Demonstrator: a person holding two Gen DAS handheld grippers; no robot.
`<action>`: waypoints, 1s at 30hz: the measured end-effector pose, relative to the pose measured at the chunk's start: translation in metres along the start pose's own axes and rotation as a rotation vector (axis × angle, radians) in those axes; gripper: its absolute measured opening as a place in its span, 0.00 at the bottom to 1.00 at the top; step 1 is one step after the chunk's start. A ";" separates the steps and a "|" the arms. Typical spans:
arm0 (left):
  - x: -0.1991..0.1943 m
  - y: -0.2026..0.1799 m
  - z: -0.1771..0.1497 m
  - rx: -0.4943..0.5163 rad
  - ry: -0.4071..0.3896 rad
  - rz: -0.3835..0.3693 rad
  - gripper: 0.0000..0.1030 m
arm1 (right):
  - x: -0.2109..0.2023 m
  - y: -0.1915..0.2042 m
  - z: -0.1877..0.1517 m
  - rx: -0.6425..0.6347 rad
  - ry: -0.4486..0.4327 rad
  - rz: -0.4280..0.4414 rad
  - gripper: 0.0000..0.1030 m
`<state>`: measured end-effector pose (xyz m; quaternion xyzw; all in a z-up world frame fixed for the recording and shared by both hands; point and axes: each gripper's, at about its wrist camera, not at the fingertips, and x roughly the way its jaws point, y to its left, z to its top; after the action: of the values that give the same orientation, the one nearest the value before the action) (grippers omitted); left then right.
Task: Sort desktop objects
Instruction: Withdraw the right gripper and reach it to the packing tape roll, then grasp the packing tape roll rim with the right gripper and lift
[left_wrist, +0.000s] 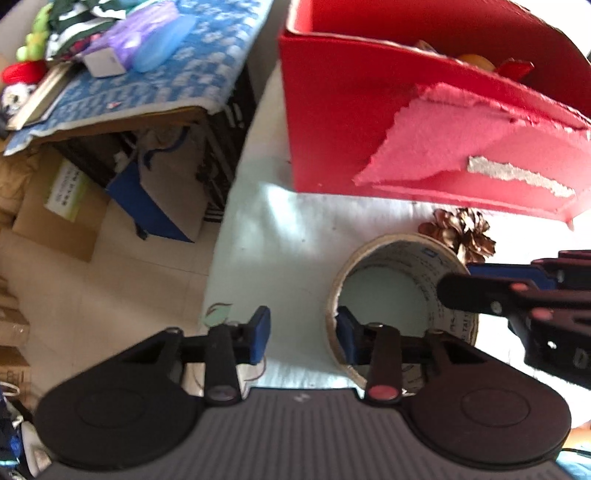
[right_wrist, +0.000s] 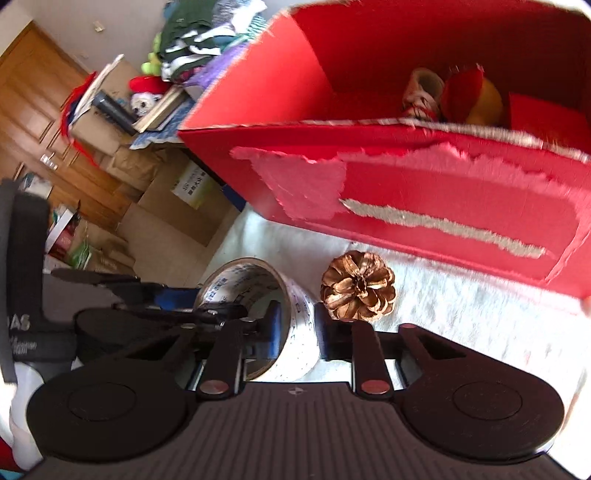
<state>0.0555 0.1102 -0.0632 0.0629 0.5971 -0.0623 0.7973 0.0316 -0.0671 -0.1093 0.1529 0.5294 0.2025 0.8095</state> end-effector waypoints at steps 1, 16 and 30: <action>0.001 -0.001 0.001 0.013 0.001 -0.009 0.33 | 0.001 0.000 -0.001 0.003 0.001 -0.003 0.15; -0.034 -0.076 -0.011 0.459 -0.008 -0.066 0.11 | -0.054 -0.011 -0.010 -0.003 0.052 -0.063 0.12; -0.094 -0.184 0.017 0.794 -0.176 -0.278 0.11 | -0.172 -0.041 -0.033 0.179 -0.149 -0.365 0.12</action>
<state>0.0129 -0.0718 0.0265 0.2781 0.4592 -0.3994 0.7431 -0.0534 -0.1859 -0.0048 0.1403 0.5030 -0.0072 0.8528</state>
